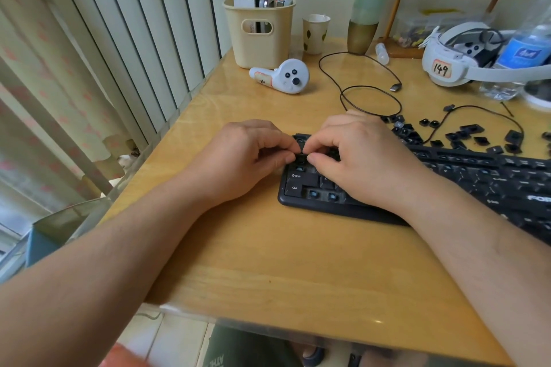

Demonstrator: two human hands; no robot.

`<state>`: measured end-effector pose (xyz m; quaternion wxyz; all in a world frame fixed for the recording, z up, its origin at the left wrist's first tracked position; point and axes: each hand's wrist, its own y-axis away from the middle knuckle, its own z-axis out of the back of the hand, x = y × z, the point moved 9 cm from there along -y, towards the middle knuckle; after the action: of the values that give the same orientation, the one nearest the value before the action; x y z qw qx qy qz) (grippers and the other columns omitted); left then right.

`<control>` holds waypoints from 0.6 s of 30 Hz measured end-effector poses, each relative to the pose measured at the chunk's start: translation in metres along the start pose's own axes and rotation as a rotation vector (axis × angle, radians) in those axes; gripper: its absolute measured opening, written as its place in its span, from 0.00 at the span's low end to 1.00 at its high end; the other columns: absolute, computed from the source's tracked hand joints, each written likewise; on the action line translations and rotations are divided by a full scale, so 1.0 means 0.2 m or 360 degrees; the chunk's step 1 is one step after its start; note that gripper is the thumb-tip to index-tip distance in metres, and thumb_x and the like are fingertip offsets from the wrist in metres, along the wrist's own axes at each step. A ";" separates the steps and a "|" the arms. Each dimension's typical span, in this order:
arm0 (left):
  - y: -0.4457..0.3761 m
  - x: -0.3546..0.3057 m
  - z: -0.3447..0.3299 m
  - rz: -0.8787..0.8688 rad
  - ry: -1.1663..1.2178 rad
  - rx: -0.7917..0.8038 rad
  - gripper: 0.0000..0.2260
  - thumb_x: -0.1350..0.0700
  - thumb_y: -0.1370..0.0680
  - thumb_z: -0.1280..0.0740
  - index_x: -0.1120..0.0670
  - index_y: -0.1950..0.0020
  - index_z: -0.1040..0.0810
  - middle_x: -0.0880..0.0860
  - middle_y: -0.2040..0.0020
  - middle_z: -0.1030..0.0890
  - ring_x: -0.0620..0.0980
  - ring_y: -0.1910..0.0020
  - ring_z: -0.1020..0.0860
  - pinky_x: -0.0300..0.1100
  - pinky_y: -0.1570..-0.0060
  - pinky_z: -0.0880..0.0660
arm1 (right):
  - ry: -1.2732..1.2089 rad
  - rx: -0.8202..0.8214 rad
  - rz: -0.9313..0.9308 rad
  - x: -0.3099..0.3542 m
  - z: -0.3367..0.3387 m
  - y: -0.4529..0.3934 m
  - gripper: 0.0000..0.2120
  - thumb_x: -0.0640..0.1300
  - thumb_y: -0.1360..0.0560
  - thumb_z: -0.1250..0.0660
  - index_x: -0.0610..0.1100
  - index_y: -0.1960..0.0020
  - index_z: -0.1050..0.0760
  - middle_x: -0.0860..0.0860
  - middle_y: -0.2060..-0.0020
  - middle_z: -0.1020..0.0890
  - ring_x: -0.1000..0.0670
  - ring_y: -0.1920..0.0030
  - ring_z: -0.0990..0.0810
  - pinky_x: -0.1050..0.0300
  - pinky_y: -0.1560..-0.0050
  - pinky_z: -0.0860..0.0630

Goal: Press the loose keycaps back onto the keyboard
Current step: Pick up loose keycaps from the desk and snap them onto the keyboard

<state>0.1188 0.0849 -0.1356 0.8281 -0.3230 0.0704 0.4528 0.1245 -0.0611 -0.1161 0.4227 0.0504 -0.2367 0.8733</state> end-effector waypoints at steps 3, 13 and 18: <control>0.00 -0.01 0.00 -0.0013 -0.0004 0.0035 0.07 0.55 0.22 0.25 0.48 0.44 0.13 0.41 0.53 0.18 0.37 0.55 0.22 0.24 0.54 0.32 | 0.0004 0.0051 0.0007 0.01 -0.01 0.00 0.04 0.49 0.22 0.28 0.56 0.49 0.15 0.58 0.56 0.19 0.51 0.49 0.25 0.49 0.44 0.26; 0.00 -0.02 -0.01 -0.0059 -0.0074 0.0092 0.08 0.56 0.21 0.26 0.48 0.43 0.13 0.44 0.51 0.17 0.42 0.52 0.20 0.37 0.49 0.24 | -0.0020 0.0134 0.0005 0.01 -0.02 0.01 0.05 0.49 0.22 0.28 0.57 0.48 0.16 0.60 0.54 0.20 0.53 0.48 0.25 0.50 0.42 0.26; 0.01 0.04 -0.03 0.0180 0.0165 0.0203 0.07 0.54 0.21 0.25 0.41 0.47 0.15 0.42 0.50 0.17 0.45 0.50 0.19 0.40 0.48 0.23 | -0.0164 0.0221 -0.0065 -0.01 -0.03 0.02 0.05 0.48 0.22 0.28 0.57 0.50 0.15 0.59 0.53 0.19 0.56 0.49 0.23 0.53 0.46 0.24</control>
<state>0.1241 0.0881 -0.1444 0.8154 -0.2880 0.1599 0.4761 0.1227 -0.0621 -0.1229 0.4231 0.1293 -0.1960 0.8751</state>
